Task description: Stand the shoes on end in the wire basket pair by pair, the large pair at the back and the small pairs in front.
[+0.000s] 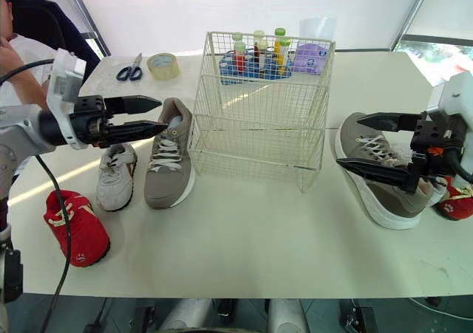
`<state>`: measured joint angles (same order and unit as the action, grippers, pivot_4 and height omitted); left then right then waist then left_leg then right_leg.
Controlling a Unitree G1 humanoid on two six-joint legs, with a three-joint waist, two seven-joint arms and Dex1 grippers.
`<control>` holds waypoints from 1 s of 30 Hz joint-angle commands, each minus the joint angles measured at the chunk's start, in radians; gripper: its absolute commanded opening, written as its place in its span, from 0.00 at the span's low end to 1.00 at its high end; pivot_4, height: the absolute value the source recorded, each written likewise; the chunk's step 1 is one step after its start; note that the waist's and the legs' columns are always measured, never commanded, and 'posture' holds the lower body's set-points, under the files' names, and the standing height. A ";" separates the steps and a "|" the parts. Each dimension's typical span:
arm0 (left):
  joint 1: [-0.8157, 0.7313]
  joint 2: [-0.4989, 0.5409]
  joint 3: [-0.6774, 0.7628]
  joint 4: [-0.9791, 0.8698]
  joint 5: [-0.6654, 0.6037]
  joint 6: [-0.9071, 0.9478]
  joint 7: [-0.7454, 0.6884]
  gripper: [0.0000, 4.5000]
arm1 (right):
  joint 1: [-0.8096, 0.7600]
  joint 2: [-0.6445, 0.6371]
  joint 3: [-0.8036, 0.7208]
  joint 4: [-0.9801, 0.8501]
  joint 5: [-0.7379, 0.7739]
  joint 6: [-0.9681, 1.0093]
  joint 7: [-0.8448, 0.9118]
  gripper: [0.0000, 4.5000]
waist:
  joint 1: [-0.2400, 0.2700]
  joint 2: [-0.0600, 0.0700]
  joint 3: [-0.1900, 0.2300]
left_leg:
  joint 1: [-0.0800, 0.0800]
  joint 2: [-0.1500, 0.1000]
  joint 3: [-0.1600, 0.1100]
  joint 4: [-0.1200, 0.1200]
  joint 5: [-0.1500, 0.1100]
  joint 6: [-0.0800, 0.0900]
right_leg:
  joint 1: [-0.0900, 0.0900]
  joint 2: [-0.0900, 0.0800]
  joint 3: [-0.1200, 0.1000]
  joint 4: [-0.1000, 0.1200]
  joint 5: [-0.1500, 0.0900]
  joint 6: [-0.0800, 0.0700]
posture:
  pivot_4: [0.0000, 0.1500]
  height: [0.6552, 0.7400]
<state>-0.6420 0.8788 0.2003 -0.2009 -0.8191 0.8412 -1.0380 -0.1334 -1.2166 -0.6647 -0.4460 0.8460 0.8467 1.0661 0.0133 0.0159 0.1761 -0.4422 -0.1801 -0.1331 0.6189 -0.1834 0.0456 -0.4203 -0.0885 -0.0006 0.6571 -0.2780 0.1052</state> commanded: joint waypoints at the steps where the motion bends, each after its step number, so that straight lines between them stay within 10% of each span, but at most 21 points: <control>1: -0.025 -0.006 0.009 -0.031 -0.018 -0.004 0.009 0.75 | -0.022 -0.016 -0.026 -0.003 0.001 -0.009 0.001 1.00 | 0.000 0.000 0.000 | 0.000 0.000 0.000 0.000 0.000 0.000 | 0.000 0.000 0.000 0.000 0.000 0.000 | 1.00 1.00; 20: -0.045 -0.028 0.007 -0.025 -0.021 -0.007 0.025 0.75 | -0.075 0.006 0.029 -0.035 0.034 -0.010 -0.052 1.00 | 0.000 0.000 0.000 | 0.000 0.000 0.000 0.000 0.000 0.000 | 0.000 0.000 0.000 0.000 0.000 0.000 | 1.00 1.00; 30: -0.065 -0.078 -0.058 -0.032 0.003 -0.040 0.012 0.75 | -0.271 0.084 0.419 -0.155 -0.021 -0.052 -0.156 1.00 | -0.001 0.000 0.000 | 0.000 0.000 0.000 0.000 0.000 0.000 | 0.000 0.000 0.000 0.000 0.000 0.000 | 1.00 1.00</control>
<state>-0.6833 0.8022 0.1394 -0.2156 -0.8193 0.8263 -1.0210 -0.3737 -1.1432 -0.3059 -0.5715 0.8675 0.8216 0.9278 0.0119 0.0156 0.1761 -0.4424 -0.1800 -0.1331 0.6191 -0.1831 0.0455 -0.4207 -0.0885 -0.0005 0.6571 -0.2781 0.1051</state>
